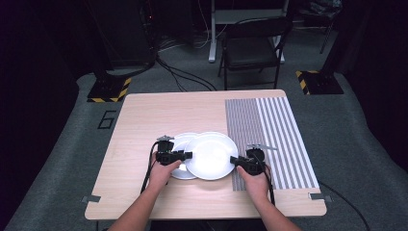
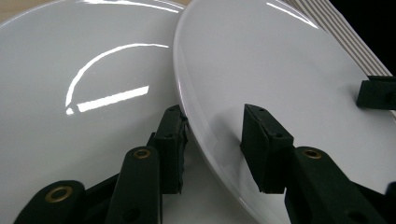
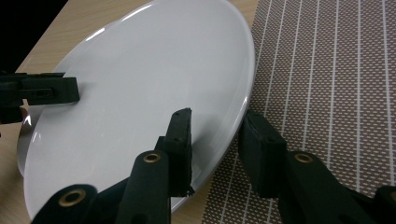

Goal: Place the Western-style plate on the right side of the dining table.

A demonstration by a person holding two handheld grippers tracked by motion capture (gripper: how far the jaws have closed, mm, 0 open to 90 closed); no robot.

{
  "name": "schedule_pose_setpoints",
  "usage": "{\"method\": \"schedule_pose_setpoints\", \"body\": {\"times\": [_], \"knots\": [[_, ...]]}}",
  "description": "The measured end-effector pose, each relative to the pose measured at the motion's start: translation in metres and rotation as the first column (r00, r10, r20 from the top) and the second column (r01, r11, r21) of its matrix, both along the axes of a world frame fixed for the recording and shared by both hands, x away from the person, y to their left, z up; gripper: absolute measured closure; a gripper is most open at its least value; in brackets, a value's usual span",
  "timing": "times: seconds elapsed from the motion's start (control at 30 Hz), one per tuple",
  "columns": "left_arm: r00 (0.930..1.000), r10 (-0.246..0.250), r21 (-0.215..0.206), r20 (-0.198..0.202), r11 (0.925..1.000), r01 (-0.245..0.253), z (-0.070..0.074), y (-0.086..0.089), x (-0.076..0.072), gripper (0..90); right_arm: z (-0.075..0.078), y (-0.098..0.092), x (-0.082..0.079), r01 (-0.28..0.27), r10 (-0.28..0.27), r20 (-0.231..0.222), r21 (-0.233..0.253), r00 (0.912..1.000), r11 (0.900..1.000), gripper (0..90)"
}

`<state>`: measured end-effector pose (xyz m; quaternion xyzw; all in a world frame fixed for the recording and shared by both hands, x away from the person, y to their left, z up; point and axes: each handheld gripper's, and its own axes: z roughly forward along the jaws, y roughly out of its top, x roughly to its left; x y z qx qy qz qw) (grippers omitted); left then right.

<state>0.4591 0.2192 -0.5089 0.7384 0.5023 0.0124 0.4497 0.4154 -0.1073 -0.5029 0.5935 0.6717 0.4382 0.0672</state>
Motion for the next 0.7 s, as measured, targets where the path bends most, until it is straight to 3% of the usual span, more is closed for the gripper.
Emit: {"method": "schedule_pose_setpoints", "body": {"times": [0.37, 0.47, 0.7], "knots": [[0.9999, -0.009, 0.006, 0.008, 0.9999, 0.009, -0.001, -0.001, -0.001, 60.2, 0.001, -0.003, -0.005, 0.002, -0.002, -0.01, 0.021, 0.9999, 1.0, 64.3], [0.9999, -0.01, 0.009, 0.007, 0.9999, 0.01, -0.001, -0.001, -0.001, 60.2, 0.001, -0.007, -0.007, 0.008, 0.001, -0.081, 0.104, 0.9967, 0.995, 65.8], [1.0, 0.001, 0.006, 0.005, 1.0, -0.001, -0.001, -0.001, -0.002, 60.1, -0.002, -0.013, -0.008, 0.027, 0.001, -0.139, 0.199, 0.9903, 0.98, 69.2]]}}
